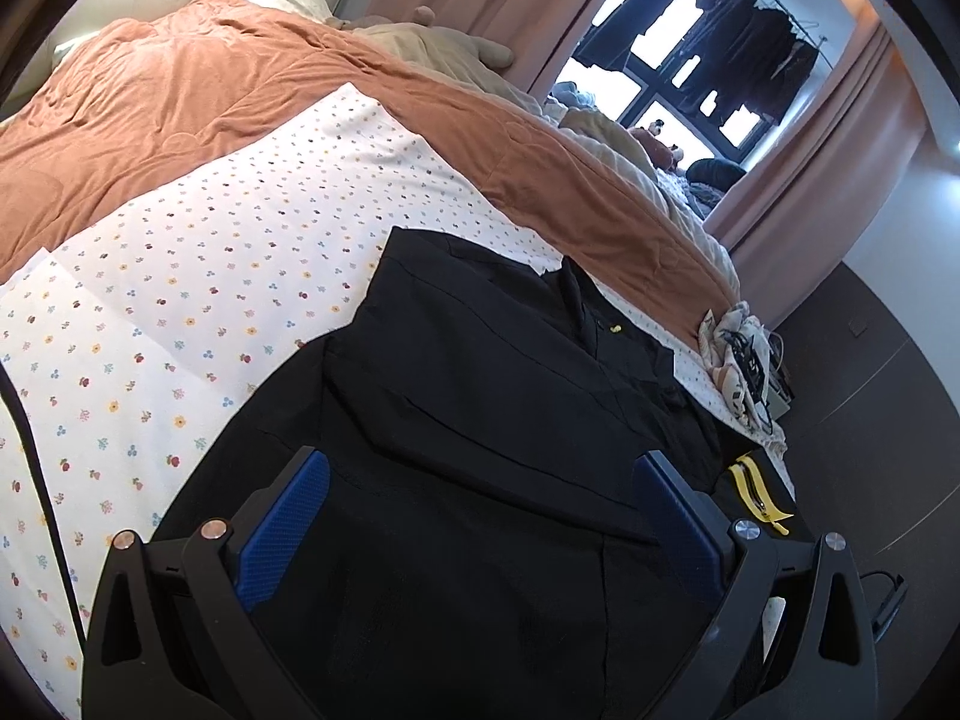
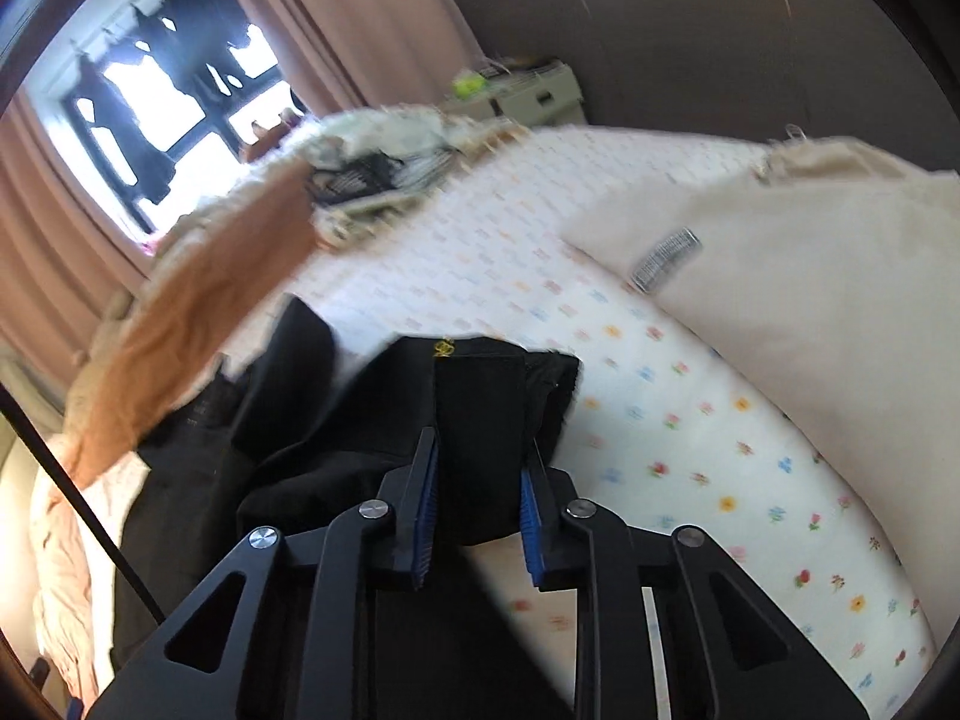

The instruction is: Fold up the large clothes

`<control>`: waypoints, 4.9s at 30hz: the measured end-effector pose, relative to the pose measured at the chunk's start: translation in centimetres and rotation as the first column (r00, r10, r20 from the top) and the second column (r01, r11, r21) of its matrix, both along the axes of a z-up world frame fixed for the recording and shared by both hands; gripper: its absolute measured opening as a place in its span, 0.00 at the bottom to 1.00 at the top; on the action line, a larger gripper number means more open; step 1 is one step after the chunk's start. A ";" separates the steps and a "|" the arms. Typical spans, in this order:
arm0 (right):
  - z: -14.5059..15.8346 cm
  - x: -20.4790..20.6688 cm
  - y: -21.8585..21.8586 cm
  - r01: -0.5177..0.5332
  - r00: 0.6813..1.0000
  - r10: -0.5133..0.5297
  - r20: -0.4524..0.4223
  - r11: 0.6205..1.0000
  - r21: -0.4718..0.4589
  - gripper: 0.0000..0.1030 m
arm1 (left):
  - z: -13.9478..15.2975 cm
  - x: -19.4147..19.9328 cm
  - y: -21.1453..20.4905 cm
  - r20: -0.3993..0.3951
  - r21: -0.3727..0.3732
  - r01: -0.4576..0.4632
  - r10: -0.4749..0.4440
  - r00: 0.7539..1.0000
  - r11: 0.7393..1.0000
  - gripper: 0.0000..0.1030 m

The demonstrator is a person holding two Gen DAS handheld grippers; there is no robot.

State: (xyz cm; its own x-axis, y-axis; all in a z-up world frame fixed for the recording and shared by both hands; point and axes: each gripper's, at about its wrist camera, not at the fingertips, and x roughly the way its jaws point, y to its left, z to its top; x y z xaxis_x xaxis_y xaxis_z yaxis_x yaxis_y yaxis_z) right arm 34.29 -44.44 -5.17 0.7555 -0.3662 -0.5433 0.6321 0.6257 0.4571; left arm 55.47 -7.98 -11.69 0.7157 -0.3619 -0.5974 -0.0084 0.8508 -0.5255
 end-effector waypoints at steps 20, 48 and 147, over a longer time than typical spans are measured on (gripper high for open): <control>9.0 11.1 17.2 -0.321 0.939 0.343 0.023 0.897 -0.305 0.10 | 1.6 -1.3 10.1 0.030 -0.101 -0.138 0.142 0.989 0.985 1.00; 3.5 16.4 15.7 -0.453 0.890 0.437 -0.133 0.882 -0.132 1.00 | 1.0 -1.5 13.5 0.001 -0.107 -0.187 0.188 0.982 0.977 1.00; -4.7 9.3 -0.8 -0.085 0.996 0.088 0.014 0.883 0.461 0.76 | -3.5 10.0 -4.6 -0.169 0.329 0.093 -0.039 0.985 0.940 0.91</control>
